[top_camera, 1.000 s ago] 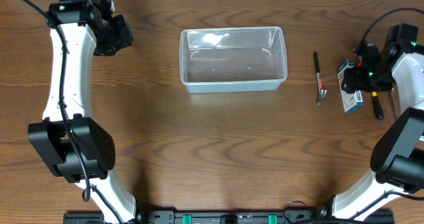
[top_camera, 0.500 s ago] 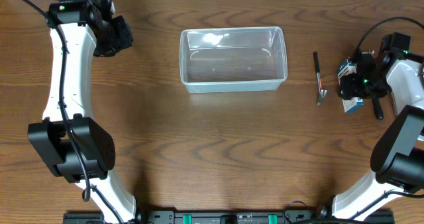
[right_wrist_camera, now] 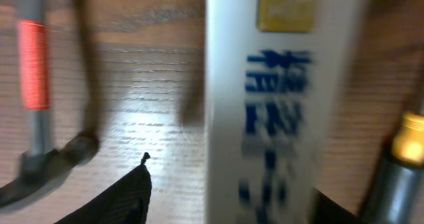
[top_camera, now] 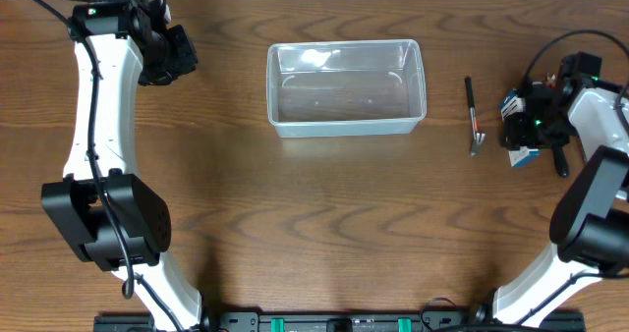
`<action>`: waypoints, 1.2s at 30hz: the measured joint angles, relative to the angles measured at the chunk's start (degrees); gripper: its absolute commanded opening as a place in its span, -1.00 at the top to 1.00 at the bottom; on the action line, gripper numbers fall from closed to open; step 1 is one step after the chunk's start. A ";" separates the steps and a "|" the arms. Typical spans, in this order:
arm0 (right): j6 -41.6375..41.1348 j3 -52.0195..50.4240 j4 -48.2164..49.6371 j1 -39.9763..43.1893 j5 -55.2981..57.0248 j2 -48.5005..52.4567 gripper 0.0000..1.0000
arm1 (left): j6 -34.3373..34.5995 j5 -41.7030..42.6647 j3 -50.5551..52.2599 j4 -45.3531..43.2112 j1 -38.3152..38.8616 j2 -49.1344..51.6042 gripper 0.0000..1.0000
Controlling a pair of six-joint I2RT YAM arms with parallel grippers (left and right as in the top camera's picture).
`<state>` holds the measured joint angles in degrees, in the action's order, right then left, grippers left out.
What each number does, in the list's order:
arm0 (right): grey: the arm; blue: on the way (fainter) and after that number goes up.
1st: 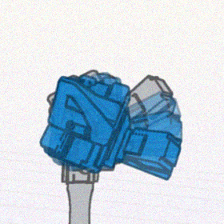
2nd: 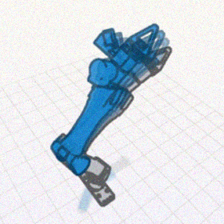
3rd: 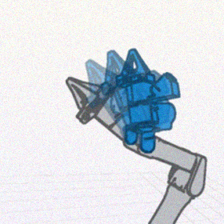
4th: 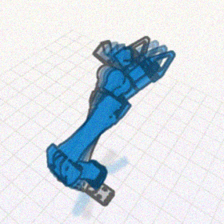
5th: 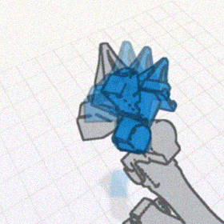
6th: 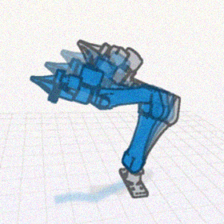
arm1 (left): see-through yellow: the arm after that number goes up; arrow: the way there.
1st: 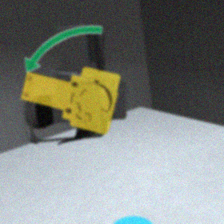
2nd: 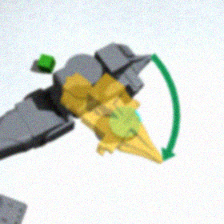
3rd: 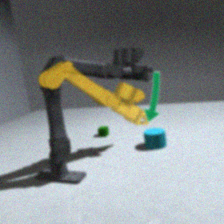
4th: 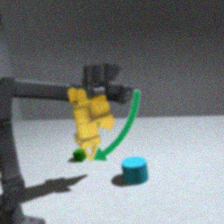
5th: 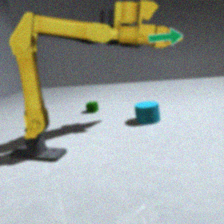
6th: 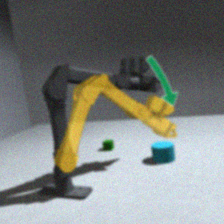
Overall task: Pack container
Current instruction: 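Lower the right gripper and grasp the white-and-blue box, then carry the box left with the right gripper, lower it into the container, release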
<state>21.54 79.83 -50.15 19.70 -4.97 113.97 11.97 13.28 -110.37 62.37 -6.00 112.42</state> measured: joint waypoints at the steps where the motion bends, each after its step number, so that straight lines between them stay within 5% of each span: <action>1: -0.04 -0.09 0.17 0.00 0.07 0.57 -0.03 | 0.00 0.00 0.00 0.04 0.00 0.00 0.45; 14: -1.14 -0.31 1.27 0.00 0.70 1.29 0.56 | 0.00 0.00 0.00 0.28 0.00 0.00 0.46; 24: -2.29 1.51 0.09 -0.02 0.61 1.36 0.74 | 0.00 0.00 0.00 0.31 0.00 0.00 0.45; 36: -3.30 33.97 -10.51 -6.60 0.24 1.90 0.76 | 0.00 0.02 0.02 0.33 0.00 0.00 0.45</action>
<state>18.24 113.80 -60.66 13.10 -4.73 115.87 11.97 13.30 -110.34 62.70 -6.00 112.42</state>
